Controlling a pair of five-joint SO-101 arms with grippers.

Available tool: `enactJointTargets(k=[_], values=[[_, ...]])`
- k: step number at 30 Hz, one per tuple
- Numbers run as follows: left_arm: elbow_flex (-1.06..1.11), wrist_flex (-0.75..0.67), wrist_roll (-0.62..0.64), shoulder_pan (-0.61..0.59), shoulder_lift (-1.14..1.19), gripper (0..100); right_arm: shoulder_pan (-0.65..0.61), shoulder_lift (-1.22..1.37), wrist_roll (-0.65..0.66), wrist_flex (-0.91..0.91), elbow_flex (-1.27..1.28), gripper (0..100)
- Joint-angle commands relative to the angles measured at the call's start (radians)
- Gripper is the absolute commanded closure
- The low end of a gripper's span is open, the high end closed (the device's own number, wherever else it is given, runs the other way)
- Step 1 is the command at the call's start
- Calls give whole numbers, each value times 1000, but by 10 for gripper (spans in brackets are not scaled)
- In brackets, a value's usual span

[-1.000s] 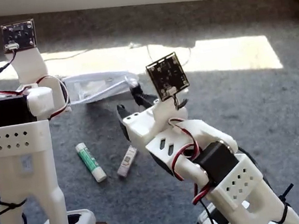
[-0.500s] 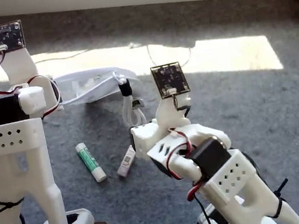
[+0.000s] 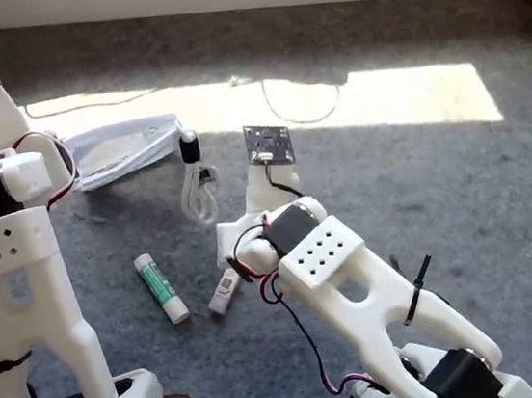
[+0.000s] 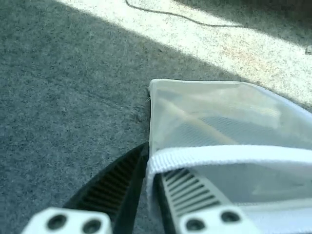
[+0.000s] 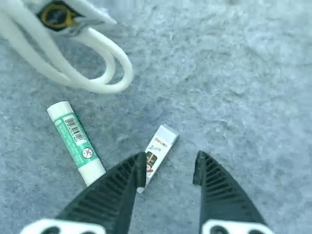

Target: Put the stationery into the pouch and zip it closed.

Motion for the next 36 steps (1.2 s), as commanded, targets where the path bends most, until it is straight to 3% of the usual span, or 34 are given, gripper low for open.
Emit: enactJointTargets(k=[1,14,36], values=[[-53,-6,12,-18,-2,994,-59,2,-31,-62,-71,839],[-31,-6,11,-18,-2,994,-91,277,-163,-176,-79,839],[-7,-14,11,-18,-2,994,-93,427,-160,-236,-77,873]])
